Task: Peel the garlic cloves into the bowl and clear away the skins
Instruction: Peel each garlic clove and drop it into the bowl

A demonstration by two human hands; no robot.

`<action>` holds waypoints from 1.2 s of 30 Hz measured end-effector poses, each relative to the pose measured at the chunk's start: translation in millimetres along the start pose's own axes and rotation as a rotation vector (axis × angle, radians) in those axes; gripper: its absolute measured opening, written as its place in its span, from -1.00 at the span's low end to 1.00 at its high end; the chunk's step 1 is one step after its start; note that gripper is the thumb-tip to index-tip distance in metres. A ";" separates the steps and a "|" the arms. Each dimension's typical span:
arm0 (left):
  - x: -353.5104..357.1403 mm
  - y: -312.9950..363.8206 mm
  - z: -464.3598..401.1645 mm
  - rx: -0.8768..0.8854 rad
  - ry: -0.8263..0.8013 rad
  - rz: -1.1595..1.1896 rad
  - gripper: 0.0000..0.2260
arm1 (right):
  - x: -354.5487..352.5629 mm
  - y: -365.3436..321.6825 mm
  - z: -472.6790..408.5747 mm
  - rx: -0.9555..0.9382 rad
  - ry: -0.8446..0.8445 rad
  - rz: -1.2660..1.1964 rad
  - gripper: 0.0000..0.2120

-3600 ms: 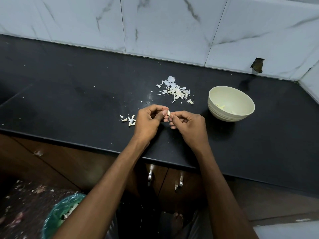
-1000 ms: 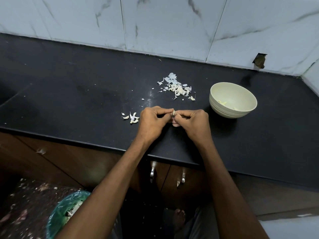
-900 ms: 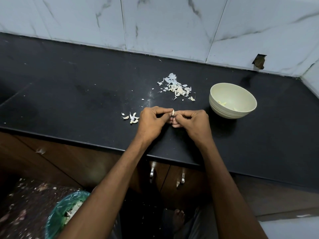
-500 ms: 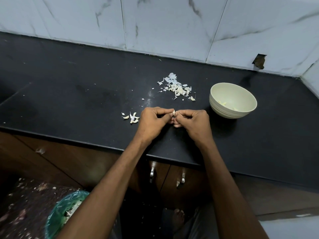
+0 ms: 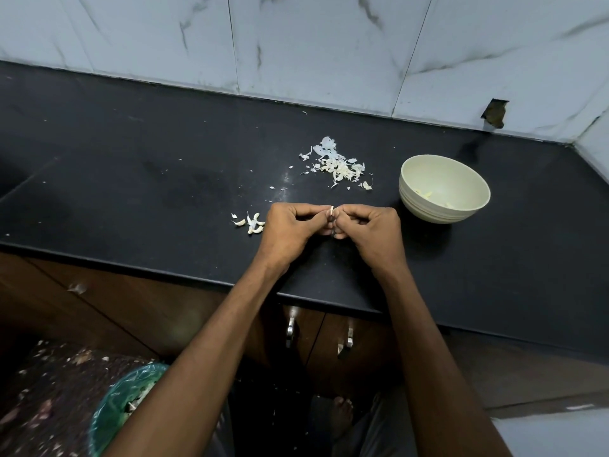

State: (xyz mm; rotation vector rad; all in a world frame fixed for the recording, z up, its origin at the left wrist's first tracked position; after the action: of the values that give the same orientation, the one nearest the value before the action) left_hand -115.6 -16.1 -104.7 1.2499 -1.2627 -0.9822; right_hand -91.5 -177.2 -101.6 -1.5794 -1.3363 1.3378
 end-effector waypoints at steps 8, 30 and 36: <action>-0.6 -2.6 -1.1 0.009 -0.011 -0.008 -0.89 | 1.2 -2.0 -0.7 0.049 -0.010 -0.096 -0.89; -4.4 -11.2 -5.3 0.052 0.055 -0.193 -0.76 | 2.6 -0.4 -0.4 0.004 0.003 0.022 -0.91; -4.7 -10.3 -5.4 0.053 0.065 -0.204 -0.82 | 1.6 -2.6 1.0 -0.007 -0.011 0.008 -0.88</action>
State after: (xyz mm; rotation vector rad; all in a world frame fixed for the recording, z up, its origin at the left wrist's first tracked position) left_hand -109.5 -12.1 -114.9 1.4624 -1.1334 -1.0485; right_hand -93.4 -175.2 -99.8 -1.5857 -1.3437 1.3494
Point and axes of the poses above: each hand's wrist, its own z-axis away from the middle knuckle, its own x-axis out of the palm, y = z × x, the point moved 1 cm from there along -z, towards the middle knuckle, and after that the axes turned 2 degrees about z, right-handed, at the moved point
